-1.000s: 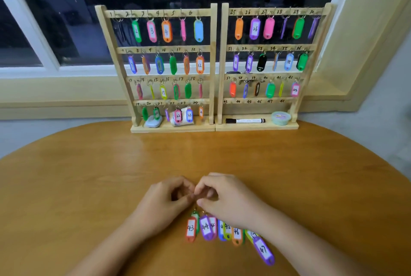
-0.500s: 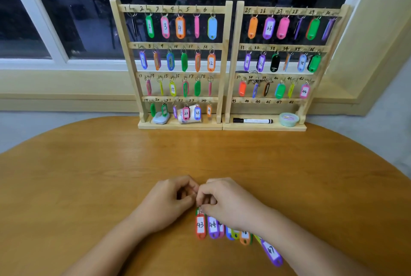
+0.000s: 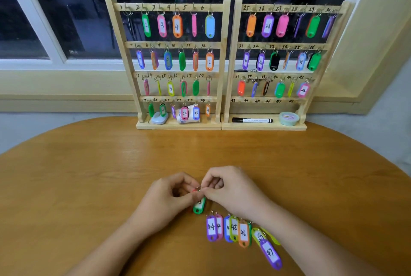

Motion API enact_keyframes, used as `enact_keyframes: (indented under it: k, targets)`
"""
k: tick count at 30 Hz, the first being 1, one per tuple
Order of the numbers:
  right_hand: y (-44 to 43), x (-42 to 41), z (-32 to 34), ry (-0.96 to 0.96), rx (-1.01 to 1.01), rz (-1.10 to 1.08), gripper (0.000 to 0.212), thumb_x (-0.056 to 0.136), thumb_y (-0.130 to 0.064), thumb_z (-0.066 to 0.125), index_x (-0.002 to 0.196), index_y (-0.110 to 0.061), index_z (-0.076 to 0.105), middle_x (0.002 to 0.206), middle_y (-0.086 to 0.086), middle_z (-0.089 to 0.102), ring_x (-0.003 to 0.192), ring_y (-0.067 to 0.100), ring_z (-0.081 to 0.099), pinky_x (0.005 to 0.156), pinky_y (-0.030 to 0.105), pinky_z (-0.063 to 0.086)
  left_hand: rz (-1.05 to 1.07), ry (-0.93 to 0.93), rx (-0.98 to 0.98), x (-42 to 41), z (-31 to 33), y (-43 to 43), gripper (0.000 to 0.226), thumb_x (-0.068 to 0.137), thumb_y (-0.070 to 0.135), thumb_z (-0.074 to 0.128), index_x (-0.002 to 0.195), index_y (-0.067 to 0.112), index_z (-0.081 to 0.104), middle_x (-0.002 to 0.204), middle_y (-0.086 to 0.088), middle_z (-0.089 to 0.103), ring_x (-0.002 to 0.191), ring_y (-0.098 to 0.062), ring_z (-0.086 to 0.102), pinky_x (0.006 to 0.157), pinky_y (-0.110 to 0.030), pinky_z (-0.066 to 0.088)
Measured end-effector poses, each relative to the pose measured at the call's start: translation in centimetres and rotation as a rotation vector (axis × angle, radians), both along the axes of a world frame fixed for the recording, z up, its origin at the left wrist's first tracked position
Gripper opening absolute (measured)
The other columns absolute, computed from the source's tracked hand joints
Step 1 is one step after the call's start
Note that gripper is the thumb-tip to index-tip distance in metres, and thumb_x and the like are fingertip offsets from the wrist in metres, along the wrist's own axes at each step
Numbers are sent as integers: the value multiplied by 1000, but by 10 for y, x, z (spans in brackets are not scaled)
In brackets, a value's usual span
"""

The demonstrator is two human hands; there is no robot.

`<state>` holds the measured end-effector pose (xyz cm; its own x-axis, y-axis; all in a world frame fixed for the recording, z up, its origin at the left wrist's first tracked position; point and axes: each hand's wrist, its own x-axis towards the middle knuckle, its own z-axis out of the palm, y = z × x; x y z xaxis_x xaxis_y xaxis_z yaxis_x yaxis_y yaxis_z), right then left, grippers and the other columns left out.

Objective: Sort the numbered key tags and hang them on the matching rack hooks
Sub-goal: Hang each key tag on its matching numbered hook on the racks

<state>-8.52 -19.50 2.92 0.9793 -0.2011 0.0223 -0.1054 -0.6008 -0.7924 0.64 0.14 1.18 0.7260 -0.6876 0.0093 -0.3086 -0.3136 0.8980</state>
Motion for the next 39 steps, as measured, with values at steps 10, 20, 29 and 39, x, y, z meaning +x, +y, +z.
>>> enact_keyframes:
  k: [10, 20, 29, 39]
  targets:
    - [-44, 9, 12, -48, 97, -37, 14, 86, -11, 88, 86, -22, 79, 81, 3, 76, 77, 21, 74, 79, 45, 62, -16, 38, -56, 7, 2, -8, 11, 101, 31, 75, 93, 23, 78, 76, -6, 78, 69, -13, 61, 73, -36, 48]
    - [-123, 58, 38, -178, 37, -253, 18, 90, -3, 80, 89, -20, 75, 75, 0, 78, 70, 14, 75, 78, 42, 62, 13, -41, -106, 41, 28, -59, 9, 93, 31, 83, 86, 25, 85, 98, 3, 78, 90, -18, 71, 86, -30, 55]
    - [-167, 104, 52, -311, 17, -446, 12, 94, -11, 75, 91, -22, 72, 76, -5, 79, 73, 9, 77, 78, 46, 65, 7, -127, -116, 84, 40, -131, 9, 96, 22, 81, 87, 23, 83, 90, 7, 82, 87, -10, 74, 83, -23, 54]
    - [-173, 135, 46, -304, -168, -474, 9, 101, -20, 68, 100, -29, 68, 83, -9, 76, 66, 3, 75, 76, 42, 63, 105, -260, -159, 121, 58, -205, 8, 95, 24, 81, 88, 23, 80, 72, 2, 75, 66, -9, 62, 68, -29, 51]
